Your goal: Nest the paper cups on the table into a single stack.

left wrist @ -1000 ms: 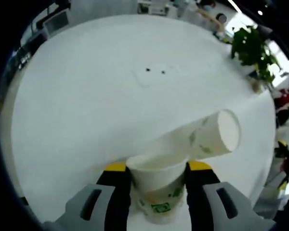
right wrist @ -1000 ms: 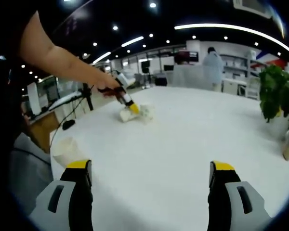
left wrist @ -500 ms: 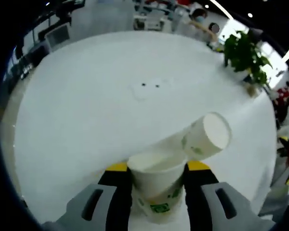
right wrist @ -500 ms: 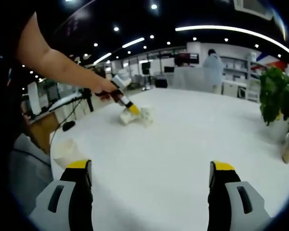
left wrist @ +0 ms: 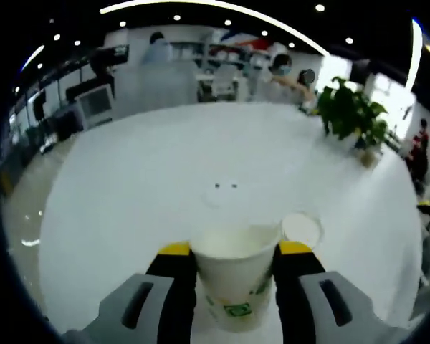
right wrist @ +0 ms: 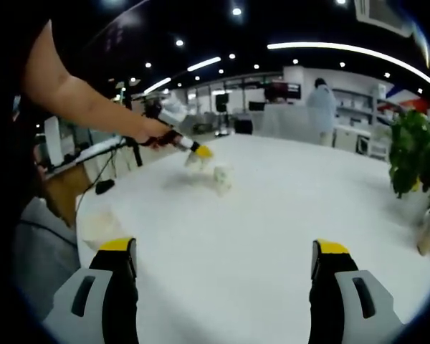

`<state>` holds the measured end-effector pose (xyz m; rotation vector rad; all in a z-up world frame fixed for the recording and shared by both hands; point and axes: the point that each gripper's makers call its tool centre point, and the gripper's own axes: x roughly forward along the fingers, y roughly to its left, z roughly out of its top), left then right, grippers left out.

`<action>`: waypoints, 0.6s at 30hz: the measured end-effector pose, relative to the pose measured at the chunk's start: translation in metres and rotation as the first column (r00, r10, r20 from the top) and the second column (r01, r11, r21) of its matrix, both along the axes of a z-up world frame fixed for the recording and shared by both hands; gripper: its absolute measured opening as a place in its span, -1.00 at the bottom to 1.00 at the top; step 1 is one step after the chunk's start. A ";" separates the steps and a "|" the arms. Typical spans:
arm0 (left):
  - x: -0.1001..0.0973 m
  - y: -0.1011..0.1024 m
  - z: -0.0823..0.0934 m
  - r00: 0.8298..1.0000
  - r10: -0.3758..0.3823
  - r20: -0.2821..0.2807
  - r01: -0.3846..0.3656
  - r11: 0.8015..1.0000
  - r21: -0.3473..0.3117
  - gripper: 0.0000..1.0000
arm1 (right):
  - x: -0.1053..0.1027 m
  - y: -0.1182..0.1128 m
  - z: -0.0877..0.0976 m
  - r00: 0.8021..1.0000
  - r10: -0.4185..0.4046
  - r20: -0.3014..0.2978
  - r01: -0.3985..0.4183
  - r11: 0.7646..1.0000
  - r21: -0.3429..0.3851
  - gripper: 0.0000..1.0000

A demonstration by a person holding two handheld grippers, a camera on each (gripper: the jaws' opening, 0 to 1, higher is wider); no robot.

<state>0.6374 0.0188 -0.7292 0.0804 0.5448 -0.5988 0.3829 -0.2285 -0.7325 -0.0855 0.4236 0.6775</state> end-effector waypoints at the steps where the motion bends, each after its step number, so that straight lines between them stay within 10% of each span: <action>1: 0.002 -0.001 0.010 0.999 0.003 0.032 -0.003 1.000 -0.017 -0.20 | 0.000 0.001 0.001 1.000 0.002 0.001 -0.002 1.000 -0.002 1.00; 18: 0.009 -0.008 0.095 0.942 -0.006 0.335 0.043 0.994 -0.103 -0.17 | -0.001 0.006 0.014 0.999 0.025 0.022 -0.025 0.999 -0.020 1.00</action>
